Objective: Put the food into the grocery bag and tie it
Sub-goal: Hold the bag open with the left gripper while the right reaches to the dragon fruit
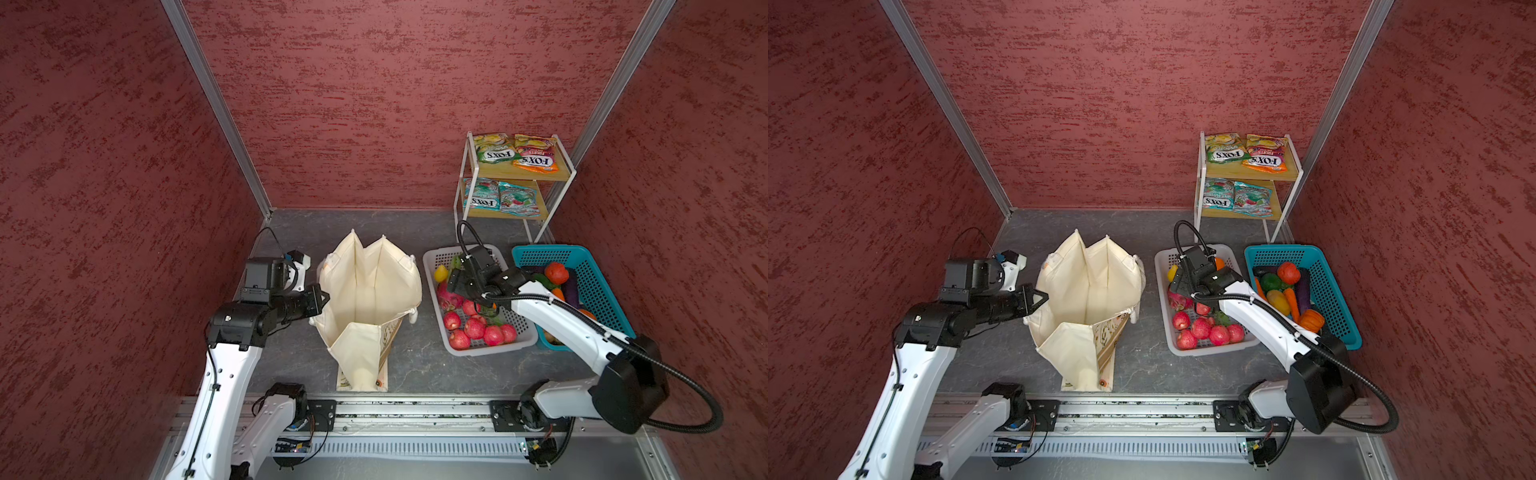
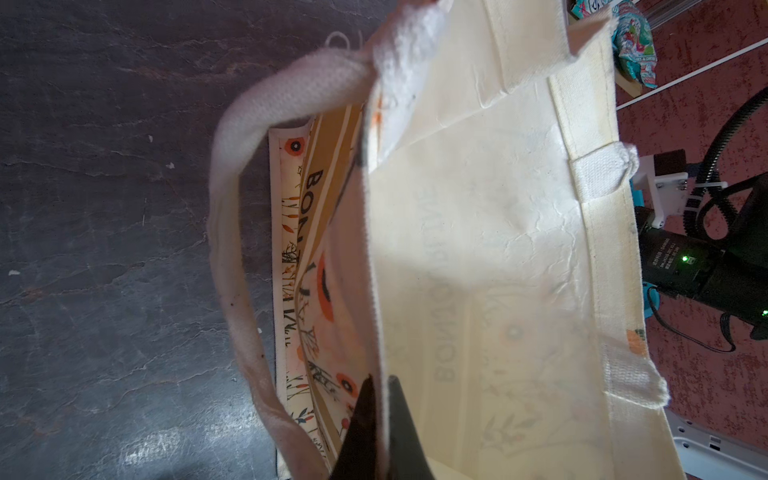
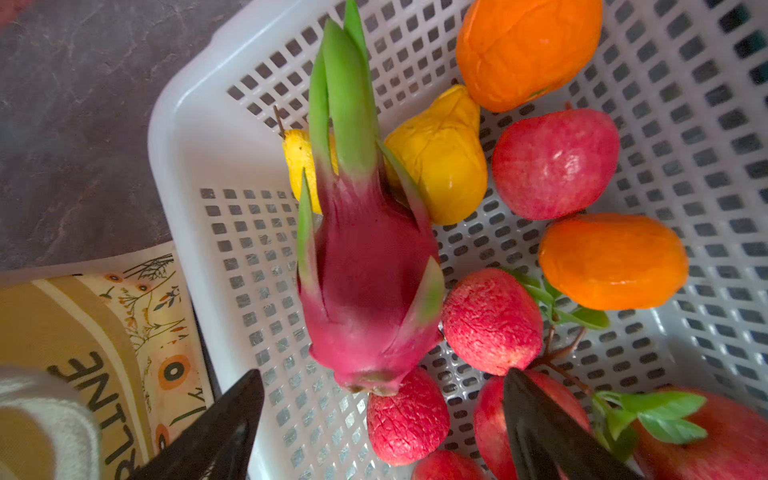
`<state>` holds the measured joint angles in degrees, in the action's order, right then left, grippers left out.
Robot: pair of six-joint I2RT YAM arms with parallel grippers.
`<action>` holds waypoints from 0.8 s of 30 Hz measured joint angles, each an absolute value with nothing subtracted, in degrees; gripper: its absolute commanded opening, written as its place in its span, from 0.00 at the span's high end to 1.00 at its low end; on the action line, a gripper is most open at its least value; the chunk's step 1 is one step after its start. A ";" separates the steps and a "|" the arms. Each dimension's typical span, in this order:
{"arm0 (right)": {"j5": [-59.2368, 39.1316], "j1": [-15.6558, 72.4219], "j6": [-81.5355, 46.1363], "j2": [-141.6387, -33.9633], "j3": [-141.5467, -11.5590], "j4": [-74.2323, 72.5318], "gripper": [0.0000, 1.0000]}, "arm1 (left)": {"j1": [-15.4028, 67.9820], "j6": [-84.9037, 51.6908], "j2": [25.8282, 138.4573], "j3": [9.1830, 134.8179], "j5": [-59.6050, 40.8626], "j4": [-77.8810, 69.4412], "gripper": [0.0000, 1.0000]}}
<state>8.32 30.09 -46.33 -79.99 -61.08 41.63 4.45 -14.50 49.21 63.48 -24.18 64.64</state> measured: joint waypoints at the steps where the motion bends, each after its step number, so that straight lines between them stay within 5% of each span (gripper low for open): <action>1: 8.08 29.91 -46.17 -80.36 -61.08 41.54 0.09 | 4.45 -14.50 49.30 63.24 -24.47 64.20 0.94; 24: 3.84 27.46 -43.48 -86.94 -63.99 37.78 0.08 | 3.86 -15.18 39.38 49.04 -26.04 48.05 0.90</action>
<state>3.84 27.46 -43.48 -86.94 -63.99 37.78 3.86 -15.18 39.38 49.04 -26.04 48.05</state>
